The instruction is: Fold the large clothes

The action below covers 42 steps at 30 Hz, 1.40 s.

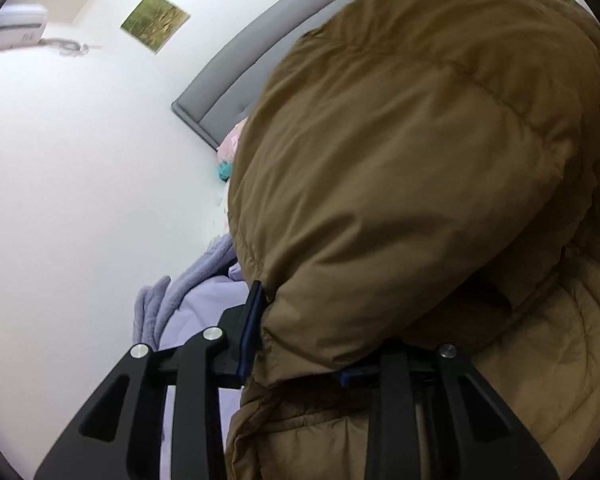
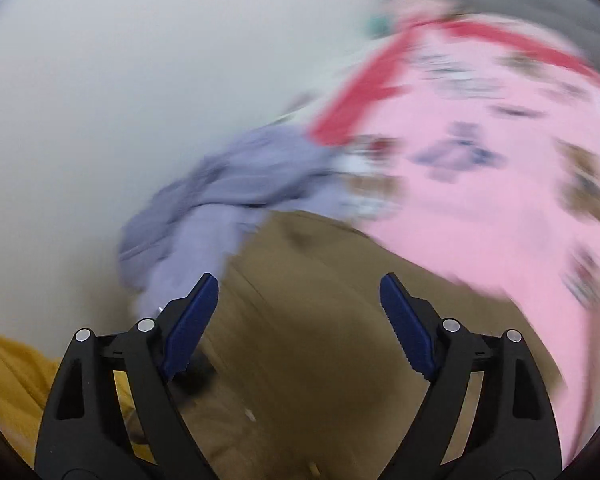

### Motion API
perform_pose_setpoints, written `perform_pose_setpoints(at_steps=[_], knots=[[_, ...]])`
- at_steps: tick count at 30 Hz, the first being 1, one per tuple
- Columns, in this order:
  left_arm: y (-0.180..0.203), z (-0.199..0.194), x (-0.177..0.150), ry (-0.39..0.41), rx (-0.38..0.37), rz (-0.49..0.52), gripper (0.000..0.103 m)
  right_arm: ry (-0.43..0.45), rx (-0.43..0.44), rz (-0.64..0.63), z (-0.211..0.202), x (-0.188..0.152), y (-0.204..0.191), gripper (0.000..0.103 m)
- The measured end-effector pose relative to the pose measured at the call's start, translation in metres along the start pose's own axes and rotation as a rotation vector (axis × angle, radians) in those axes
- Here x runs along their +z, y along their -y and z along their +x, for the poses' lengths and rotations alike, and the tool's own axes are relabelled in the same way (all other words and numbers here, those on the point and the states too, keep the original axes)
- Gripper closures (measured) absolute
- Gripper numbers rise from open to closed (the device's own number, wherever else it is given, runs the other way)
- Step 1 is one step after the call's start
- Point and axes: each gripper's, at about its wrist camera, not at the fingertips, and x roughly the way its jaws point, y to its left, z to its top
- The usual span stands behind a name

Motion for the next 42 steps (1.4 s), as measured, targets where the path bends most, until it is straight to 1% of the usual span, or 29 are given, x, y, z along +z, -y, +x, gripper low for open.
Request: perform_pose_setpoints(at_steps=[2,3,5,6,7,8,9,10,11,13,15,17,19,21,25,27,29,30,32,33,34,35,36,37,38,39,40,41,42], knots=[[0.002,-0.003,0.0,0.004,-0.001,0.003,0.075,-0.174,0.065,-0.054,0.071,0.042,-0.011,0.024],[0.002,-0.003,0.0,0.005,-0.005,-0.004,0.075,-0.246,0.082,-0.064,0.097,0.051,-0.014,0.024],[0.002,-0.003,0.0,0.008,-0.003,-0.006,0.075,-0.385,0.059,-0.105,0.146,0.061,-0.017,0.026],[0.003,-0.003,0.0,0.007,-0.001,-0.003,0.075,-0.454,0.016,-0.138,0.17,0.061,-0.017,0.03],[0.003,-0.003,0.0,0.009,0.001,-0.003,0.075,-0.504,0.012,-0.146,0.187,0.058,-0.015,0.038],[0.004,-0.005,0.0,0.009,0.001,-0.008,0.075,-0.549,0.041,-0.126,0.2,0.054,-0.011,0.042],[0.003,-0.006,0.0,0.01,-0.001,-0.018,0.075,-0.567,0.07,-0.102,0.206,0.045,-0.011,0.05],[0.005,-0.008,0.0,0.01,-0.002,-0.023,0.075,-0.583,0.103,-0.077,0.213,0.04,-0.01,0.066],[0.005,-0.008,-0.001,0.007,-0.004,-0.026,0.075,-0.586,0.119,-0.075,0.218,0.036,-0.012,0.07],[0.005,-0.005,-0.003,-0.004,-0.019,-0.036,0.077,-0.56,0.127,-0.098,0.22,0.035,-0.017,0.091],[0.005,-0.005,-0.005,-0.016,-0.031,-0.066,0.083,-0.509,0.133,-0.097,0.212,0.04,-0.023,0.096],[0.006,-0.005,-0.006,-0.025,-0.025,-0.082,0.085,-0.425,0.129,-0.105,0.194,0.055,-0.031,0.097],[0.003,-0.003,-0.006,-0.029,0.013,-0.095,0.087,-0.384,0.119,-0.147,0.187,0.07,-0.04,0.097],[-0.004,0.002,-0.006,-0.055,0.013,-0.123,0.088,-0.397,0.07,-0.176,0.197,0.077,-0.04,0.097],[-0.002,0.018,-0.013,-0.138,0.009,-0.114,0.088,-0.437,-0.013,-0.103,0.234,0.067,-0.009,0.097],[0.002,0.022,-0.015,-0.155,-0.002,-0.108,0.089,-0.432,-0.024,-0.083,0.243,0.056,0.0,0.096],[0.0,0.019,-0.016,-0.146,0.002,-0.116,0.088,-0.383,-0.001,-0.088,0.236,0.054,-0.001,0.094],[-0.004,0.015,-0.015,-0.137,0.008,-0.132,0.087,-0.354,0.003,-0.105,0.227,0.055,-0.006,0.091],[-0.011,0.008,-0.014,-0.125,0.016,-0.159,0.086,-0.257,-0.028,-0.181,0.197,0.056,-0.021,0.074],[-0.016,0.001,-0.014,-0.117,0.025,-0.181,0.082,-0.211,-0.047,-0.212,0.181,0.055,-0.028,0.054],[-0.018,-0.005,-0.014,-0.115,0.026,-0.197,0.078,-0.133,-0.064,-0.235,0.157,0.051,-0.035,0.03],[-0.023,-0.012,-0.015,-0.112,0.023,-0.223,0.068,-0.057,-0.078,-0.246,0.131,0.044,-0.04,0.025],[-0.028,-0.019,-0.018,-0.106,0.009,-0.247,0.062,-0.013,-0.089,-0.253,0.113,0.038,-0.041,0.025],[-0.03,-0.025,-0.02,-0.1,-0.006,-0.262,0.059,0.035,-0.108,-0.255,0.092,0.028,-0.043,0.025],[-0.033,-0.034,-0.022,-0.095,-0.031,-0.282,0.053,0.086,-0.152,-0.24,0.067,0.01,-0.041,0.026],[-0.037,-0.042,-0.024,-0.092,-0.071,-0.302,0.049,0.117,-0.183,-0.21,0.049,-0.004,-0.034,0.026],[-0.041,-0.048,-0.024,-0.09,-0.097,-0.32,0.048,0.152,-0.213,-0.156,0.029,-0.025,-0.025,0.028],[-0.046,-0.054,-0.023,-0.087,-0.131,-0.346,0.044,0.17,-0.231,-0.125,0.017,-0.037,-0.018,0.031],[-0.054,-0.06,-0.018,-0.088,-0.167,-0.381,0.038,0.2,-0.276,-0.07,0.0,-0.058,-0.007,0.037]])
